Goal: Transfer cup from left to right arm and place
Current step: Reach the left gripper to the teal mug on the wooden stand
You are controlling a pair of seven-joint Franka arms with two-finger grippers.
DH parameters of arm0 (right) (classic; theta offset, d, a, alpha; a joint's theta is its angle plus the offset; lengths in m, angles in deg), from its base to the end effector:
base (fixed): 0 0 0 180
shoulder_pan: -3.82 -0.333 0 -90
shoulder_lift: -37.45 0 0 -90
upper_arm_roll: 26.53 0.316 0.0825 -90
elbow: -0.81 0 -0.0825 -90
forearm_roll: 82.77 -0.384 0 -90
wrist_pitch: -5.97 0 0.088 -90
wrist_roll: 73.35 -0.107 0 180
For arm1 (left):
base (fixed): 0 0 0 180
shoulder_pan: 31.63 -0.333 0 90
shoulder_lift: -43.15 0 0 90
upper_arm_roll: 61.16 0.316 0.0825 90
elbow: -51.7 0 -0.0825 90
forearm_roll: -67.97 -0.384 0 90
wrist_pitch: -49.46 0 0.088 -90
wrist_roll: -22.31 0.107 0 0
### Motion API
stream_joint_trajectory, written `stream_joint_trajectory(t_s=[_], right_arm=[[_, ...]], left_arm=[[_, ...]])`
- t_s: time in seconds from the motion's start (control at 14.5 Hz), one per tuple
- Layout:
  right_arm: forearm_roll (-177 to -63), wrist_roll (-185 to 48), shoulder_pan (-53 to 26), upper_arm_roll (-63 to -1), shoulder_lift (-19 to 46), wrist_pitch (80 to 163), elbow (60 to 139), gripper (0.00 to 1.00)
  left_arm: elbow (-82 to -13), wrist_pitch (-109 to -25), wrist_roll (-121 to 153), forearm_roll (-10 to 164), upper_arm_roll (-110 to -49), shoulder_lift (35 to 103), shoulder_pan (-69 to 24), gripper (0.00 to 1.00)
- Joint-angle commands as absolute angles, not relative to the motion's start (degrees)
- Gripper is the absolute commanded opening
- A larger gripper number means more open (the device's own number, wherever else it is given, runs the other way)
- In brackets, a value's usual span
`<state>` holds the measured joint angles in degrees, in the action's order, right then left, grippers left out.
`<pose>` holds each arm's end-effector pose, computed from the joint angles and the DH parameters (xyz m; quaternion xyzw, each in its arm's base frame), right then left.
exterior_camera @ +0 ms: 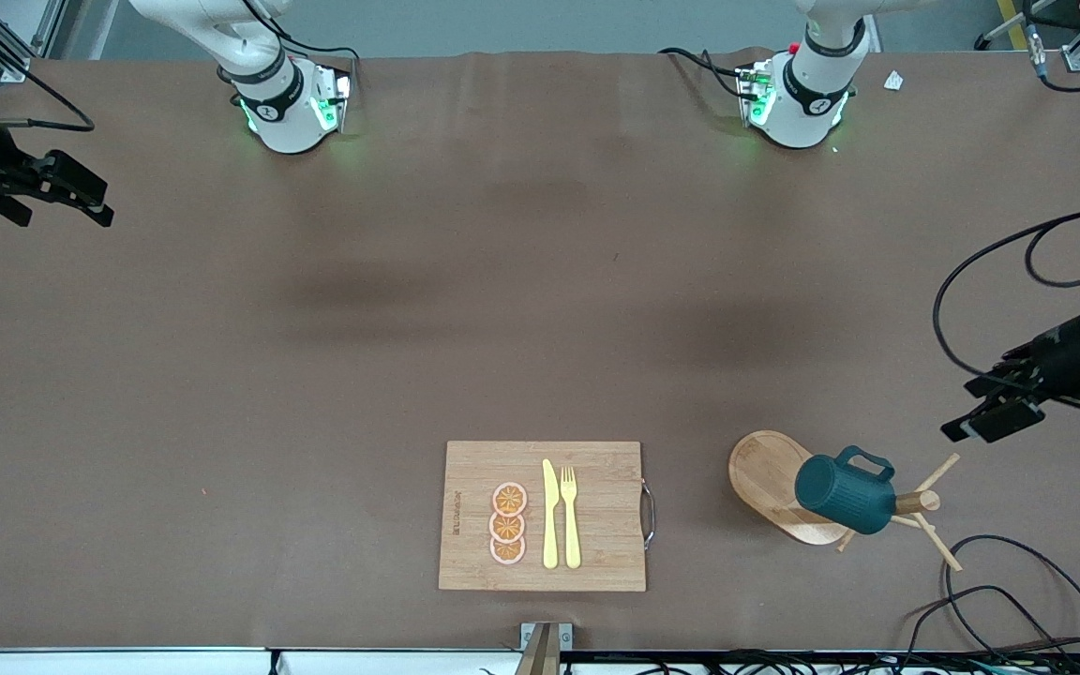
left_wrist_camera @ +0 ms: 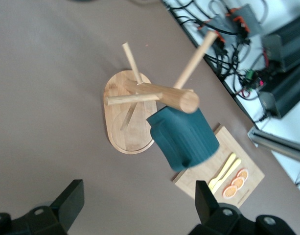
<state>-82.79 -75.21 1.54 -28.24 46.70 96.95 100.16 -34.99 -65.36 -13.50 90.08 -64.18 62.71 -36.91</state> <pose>0.5044 0.0038 0.6343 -0.9999 0.0111 -0.0076 0.0027 0.6796 0.0089 0.4871 0.9009 0.3842 0.0158 0.2012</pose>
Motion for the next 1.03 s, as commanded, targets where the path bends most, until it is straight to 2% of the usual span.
stream_joint_trajectory(t_s=[0.0, 0.28, 0.96], right_arm=[[-83.64, -75.29, 1.71, -28.11, 47.21, 96.58, 100.31, 1.00], [-83.64, -75.29, 1.71, -28.11, 47.21, 96.58, 100.31, 1.00], [-83.64, -75.29, 1.71, -28.11, 47.21, 96.58, 100.31, 1.00]], left_arm=[[-31.18, -66.99, -23.88, 91.08, -64.59, 66.43, -36.03, 1.00], [-31.18, -73.93, -28.41, 98.27, -64.76, 69.60, -36.03, 1.00], [-31.88, -74.38, -30.78, 102.76, -64.94, 72.68, -34.71, 1.00]])
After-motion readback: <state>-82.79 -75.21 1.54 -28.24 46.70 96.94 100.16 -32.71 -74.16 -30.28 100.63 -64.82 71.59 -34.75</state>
